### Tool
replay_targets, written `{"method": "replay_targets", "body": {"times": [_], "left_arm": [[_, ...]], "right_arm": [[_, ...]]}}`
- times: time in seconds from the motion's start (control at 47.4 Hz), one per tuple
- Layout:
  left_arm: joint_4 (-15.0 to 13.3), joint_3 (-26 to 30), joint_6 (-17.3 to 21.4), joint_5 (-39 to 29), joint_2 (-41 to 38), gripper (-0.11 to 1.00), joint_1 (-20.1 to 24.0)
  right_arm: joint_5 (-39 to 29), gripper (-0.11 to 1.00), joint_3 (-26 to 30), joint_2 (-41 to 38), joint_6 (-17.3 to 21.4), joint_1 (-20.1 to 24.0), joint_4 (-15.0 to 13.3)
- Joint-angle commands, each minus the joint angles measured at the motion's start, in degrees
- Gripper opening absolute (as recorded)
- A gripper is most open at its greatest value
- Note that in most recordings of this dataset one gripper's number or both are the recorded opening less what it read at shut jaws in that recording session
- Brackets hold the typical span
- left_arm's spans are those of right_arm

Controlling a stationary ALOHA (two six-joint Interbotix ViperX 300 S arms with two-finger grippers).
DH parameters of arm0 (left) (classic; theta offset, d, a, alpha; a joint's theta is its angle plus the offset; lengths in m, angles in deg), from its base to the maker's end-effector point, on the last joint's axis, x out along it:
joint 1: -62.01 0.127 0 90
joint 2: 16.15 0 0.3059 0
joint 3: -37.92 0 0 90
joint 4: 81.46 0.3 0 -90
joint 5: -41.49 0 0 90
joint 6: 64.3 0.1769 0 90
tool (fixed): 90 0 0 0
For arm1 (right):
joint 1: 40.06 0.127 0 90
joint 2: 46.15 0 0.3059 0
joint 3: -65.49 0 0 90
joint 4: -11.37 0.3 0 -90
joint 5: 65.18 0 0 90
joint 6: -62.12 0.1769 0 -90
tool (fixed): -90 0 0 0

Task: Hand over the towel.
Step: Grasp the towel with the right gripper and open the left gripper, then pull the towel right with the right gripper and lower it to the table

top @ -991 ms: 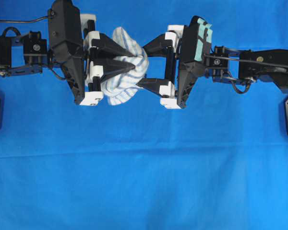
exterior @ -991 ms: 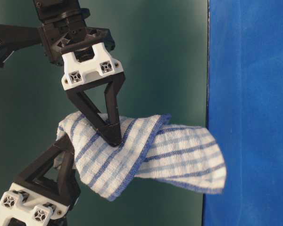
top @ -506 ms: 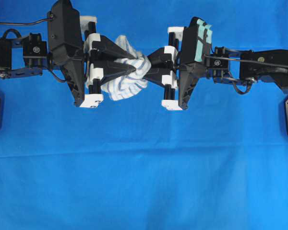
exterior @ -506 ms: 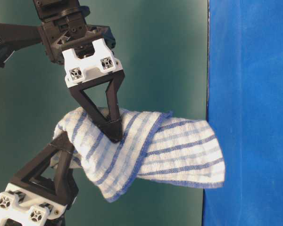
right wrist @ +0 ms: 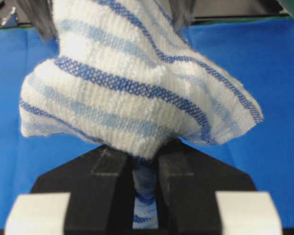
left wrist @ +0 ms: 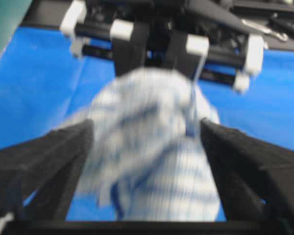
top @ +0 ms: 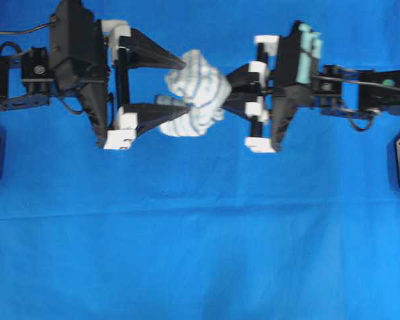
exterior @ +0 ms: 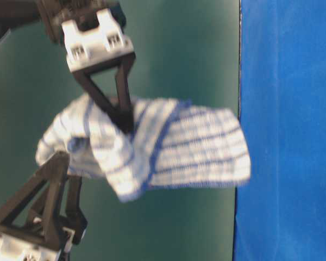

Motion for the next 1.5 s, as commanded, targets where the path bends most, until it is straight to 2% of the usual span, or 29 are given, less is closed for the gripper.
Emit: {"method": "replay_targets", "body": {"times": [0.0,0.148,0.316,0.738,0.907,1.223,1.476], "left_arm": [[-0.09,-0.88,-0.09,0.88,2.64,0.91,-0.53],[-0.09,-4.57,-0.09,1.49,6.77,0.9,-1.32],[-0.09,-7.47,0.26,2.11,10.11,0.9,-1.32],[-0.18,-8.26,0.44,2.29,11.43,0.9,-1.32],[-0.09,-8.17,0.44,2.72,11.16,0.9,-1.32],[-0.09,-8.35,0.44,3.08,11.43,0.9,-1.41],[-0.09,-8.17,0.62,3.16,11.07,0.9,-1.67]], "right_arm": [[0.26,0.12,-2.11,4.83,0.26,0.09,0.26],[0.0,0.12,-7.21,11.78,1.14,0.18,0.88],[-0.26,0.12,-10.55,16.79,1.32,0.09,1.05],[-0.44,0.12,-10.11,15.73,1.32,0.09,1.23],[-4.31,0.12,-6.42,8.79,1.32,-0.18,1.23],[-17.05,0.12,3.96,-9.67,0.79,-1.05,1.05],[-20.74,0.12,6.94,-20.57,0.7,-1.05,0.97]]}}
